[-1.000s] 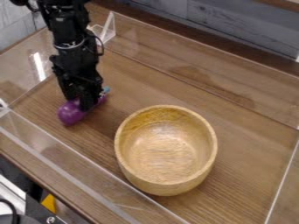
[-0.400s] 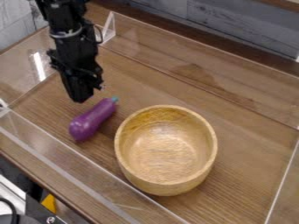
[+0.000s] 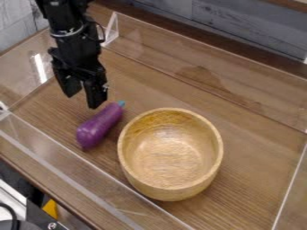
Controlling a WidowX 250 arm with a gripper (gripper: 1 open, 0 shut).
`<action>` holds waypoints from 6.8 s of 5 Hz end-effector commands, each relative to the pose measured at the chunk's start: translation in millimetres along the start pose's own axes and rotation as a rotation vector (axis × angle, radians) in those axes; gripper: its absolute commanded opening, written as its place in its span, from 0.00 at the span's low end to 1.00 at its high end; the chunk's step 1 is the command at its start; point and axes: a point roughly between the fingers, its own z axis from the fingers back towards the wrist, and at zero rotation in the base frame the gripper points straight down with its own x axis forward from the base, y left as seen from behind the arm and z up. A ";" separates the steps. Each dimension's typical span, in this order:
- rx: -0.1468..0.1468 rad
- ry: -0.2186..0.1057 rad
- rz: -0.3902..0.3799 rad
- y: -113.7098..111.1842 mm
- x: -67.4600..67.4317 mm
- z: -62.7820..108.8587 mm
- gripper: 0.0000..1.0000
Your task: Put the purple eggplant in the brown bowl
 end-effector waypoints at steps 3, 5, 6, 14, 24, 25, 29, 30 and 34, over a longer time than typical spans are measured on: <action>0.016 -0.021 -0.011 0.3 2.5 -9.6 1.00; 0.022 -0.014 -0.004 2.5 2.2 -19.1 1.00; 0.021 -0.010 0.000 2.4 2.2 -23.0 1.00; -0.095 -0.047 -0.029 -86.7 -3.3 59.6 0.00; -0.010 -0.041 -0.177 -170.6 -7.0 -1.3 1.00; -0.006 -0.042 -0.178 -169.2 -6.2 -3.6 0.00; 0.013 -0.040 -0.179 -163.9 -5.5 -9.8 1.00; 0.016 -0.039 -0.178 -161.7 -4.4 -12.0 1.00; 0.023 -0.029 -0.168 -158.5 -6.2 -17.3 0.00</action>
